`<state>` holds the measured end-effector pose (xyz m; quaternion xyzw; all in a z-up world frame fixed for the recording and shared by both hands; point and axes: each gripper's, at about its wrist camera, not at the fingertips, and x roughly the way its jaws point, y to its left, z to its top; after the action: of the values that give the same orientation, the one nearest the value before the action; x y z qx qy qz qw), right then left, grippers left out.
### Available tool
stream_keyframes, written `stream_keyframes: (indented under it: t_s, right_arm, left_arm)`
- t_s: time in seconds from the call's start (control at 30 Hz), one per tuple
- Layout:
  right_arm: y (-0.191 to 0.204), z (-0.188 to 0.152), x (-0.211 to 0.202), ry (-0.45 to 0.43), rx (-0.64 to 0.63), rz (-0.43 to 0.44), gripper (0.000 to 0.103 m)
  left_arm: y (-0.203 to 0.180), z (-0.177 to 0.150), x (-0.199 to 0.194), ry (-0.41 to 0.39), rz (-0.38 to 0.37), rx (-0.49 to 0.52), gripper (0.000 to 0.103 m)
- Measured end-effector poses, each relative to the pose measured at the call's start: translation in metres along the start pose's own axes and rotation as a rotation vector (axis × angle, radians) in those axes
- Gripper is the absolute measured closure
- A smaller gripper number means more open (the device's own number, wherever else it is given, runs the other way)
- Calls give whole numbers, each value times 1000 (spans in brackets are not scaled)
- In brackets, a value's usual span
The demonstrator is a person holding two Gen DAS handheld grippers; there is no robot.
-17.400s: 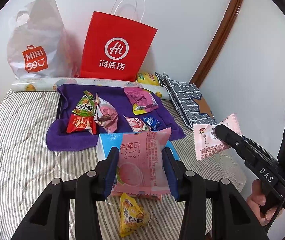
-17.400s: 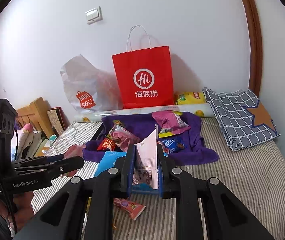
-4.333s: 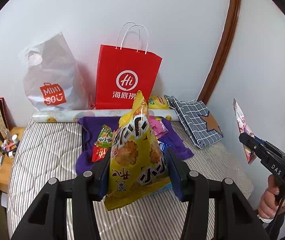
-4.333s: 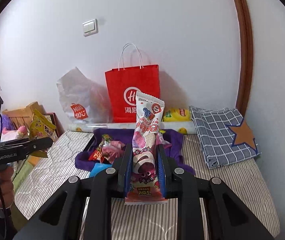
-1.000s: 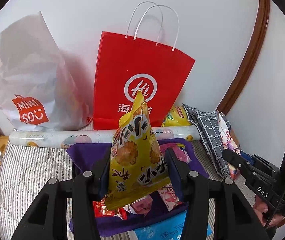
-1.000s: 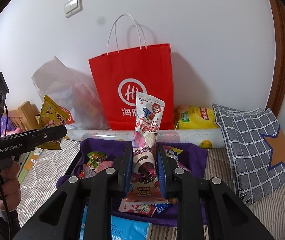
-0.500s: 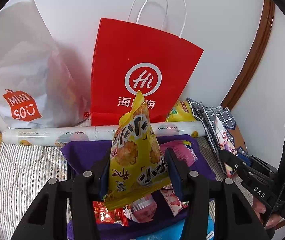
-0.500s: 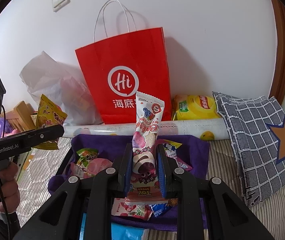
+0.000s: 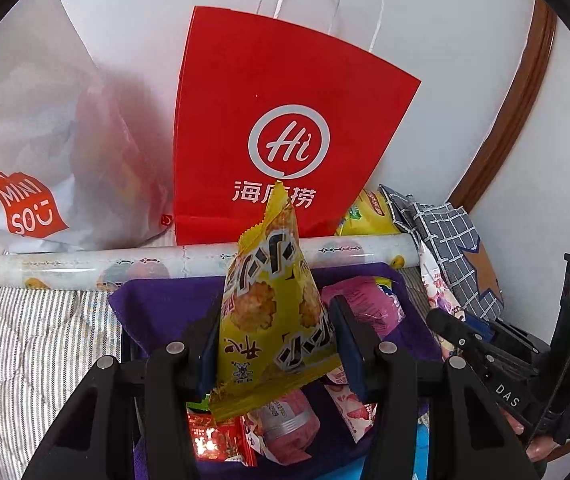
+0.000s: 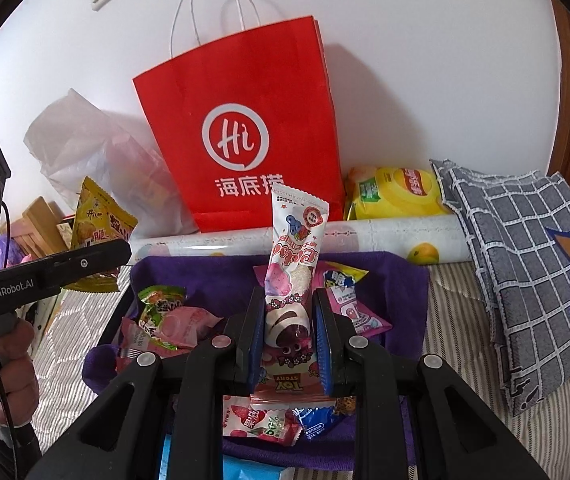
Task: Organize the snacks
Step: 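Lower the yellow bag and pink packet onto the purple towel, then open both grippers to release the snacks onto the towel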
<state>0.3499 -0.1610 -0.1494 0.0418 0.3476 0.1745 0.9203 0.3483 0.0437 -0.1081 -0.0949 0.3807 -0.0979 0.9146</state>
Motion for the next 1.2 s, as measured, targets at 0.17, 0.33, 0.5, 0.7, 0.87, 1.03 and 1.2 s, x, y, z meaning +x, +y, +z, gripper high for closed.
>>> stream_keyframes:
  t_s: [0.17,0.33,0.5,0.7,0.87,1.03,1.2]
  right_arm:
    - [1,-4,8,18,-13,6,80]
    - [4,-9,16,38,-39,9,80]
    - [8,-16,25,80,-66,16,80]
    - [11,-23,34,127,-91,12,80]
    - [12,-26,38,156,-102,5,77]
    - [15,-25,27,131,-113,-12,67]
    - [17,-24,3,102,-89,-41,61]
  left_arm:
    - [0,0,10,17,5,2,55]
    - [-1,-3,22,47,11,1,55]
    - [-2,-9,34,91,11,1,55]
    - [-5,-17,49,161,23,8,55]
    - [-6,-22,56,207,52,9,55]
    - [-4,-26,50,230,57,-6,52]
    - [-7,-29,25,205,72,0,44]
